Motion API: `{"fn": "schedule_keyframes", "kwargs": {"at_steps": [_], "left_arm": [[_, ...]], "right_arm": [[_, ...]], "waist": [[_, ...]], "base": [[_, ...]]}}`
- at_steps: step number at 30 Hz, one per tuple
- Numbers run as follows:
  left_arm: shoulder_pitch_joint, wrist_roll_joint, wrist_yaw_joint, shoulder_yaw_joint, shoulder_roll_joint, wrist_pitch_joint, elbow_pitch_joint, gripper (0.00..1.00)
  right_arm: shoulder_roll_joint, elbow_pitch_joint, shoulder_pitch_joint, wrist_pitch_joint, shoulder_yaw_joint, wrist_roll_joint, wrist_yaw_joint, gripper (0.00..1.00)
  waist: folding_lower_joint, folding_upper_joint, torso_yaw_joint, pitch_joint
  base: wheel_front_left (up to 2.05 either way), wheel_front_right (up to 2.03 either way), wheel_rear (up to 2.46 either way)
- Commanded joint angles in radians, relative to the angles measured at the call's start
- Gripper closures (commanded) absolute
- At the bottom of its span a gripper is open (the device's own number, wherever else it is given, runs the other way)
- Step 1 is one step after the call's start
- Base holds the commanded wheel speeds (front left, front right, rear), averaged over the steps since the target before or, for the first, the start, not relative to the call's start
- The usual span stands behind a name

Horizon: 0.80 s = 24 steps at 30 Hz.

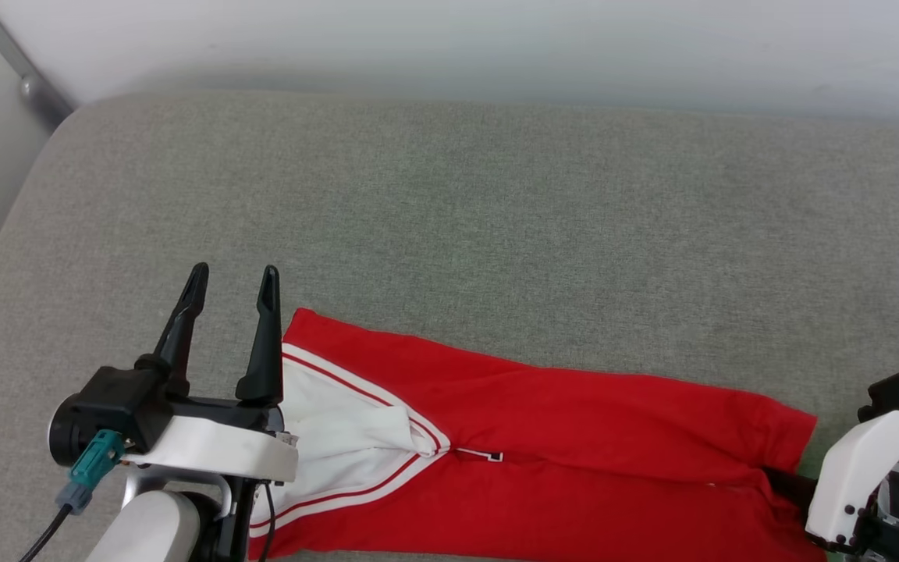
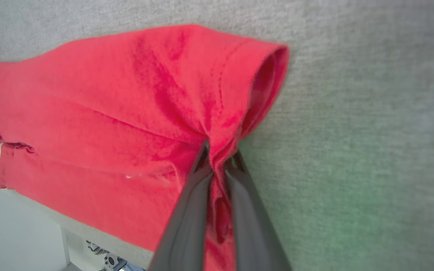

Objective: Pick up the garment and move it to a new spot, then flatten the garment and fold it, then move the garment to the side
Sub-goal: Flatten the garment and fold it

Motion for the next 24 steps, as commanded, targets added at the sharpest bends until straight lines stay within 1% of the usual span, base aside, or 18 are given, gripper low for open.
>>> {"fn": "schedule_keyframes", "kwargs": {"at_steps": [1, 4, 9, 12, 16, 20, 22, 24], "left_arm": [[0.008, 0.009, 0.005, 0.002, 0.006, -0.007, 0.004, 0.00], [0.017, 0.018, 0.017, 0.001, 0.013, 0.001, 0.006, 0.00], [0.042, 0.018, 0.044, 0.007, 0.023, 0.021, -0.007, 0.00], [0.063, 0.011, 0.057, 0.013, 0.025, 0.026, -0.017, 0.00], [0.080, 0.009, 0.069, 0.013, 0.024, 0.028, -0.025, 0.00], [0.087, 0.008, 0.067, 0.005, 0.021, 0.030, -0.026, 0.00], [0.087, 0.007, 0.067, 0.001, 0.019, 0.030, -0.026, 0.00], [0.087, 0.006, 0.067, -0.002, 0.017, 0.030, -0.023, 0.00]], "right_arm": [[-0.001, 0.009, -0.005, -0.006, 0.013, -0.002, 0.000, 1.00], [-0.025, -0.010, -0.017, -0.019, 0.020, -0.005, 0.000, 1.00], [-0.059, -0.017, -0.039, -0.004, 0.022, -0.022, 0.000, 1.00], [-0.079, -0.015, -0.047, 0.008, -0.001, -0.042, 0.000, 1.00], [-0.100, -0.014, -0.063, 0.021, -0.089, -0.081, 0.000, 1.00], [-0.107, -0.038, -0.085, 0.040, -0.200, -0.129, 0.000, 1.00], [-0.097, -0.051, -0.101, 0.054, -0.241, -0.140, 0.000, 1.00], [-0.073, -0.054, -0.114, 0.082, -0.268, -0.147, 0.000, 1.00]], "waist": [[-0.0002, 0.0000, -0.010, -0.014], [-0.0002, 0.0000, -0.023, -0.041], [-0.0002, 0.0000, -0.056, -0.079], [-0.0002, 0.0000, -0.078, -0.091], [-0.0002, 0.0000, -0.098, -0.095], [-0.0002, 0.0000, -0.108, -0.095], [-0.0002, 0.0000, -0.111, -0.095], [-0.0002, 0.0000, -0.114, -0.096]], "base": [[0.00, 0.00, 0.00], [0.00, 0.00, 0.00], [0.00, 0.00, 0.00], [0.00, 0.00, 0.00], [0.00, 0.00, 0.00], [0.00, 0.00, 0.00], [0.00, 0.00, 0.00], [0.00, 0.00, 0.00]]}}
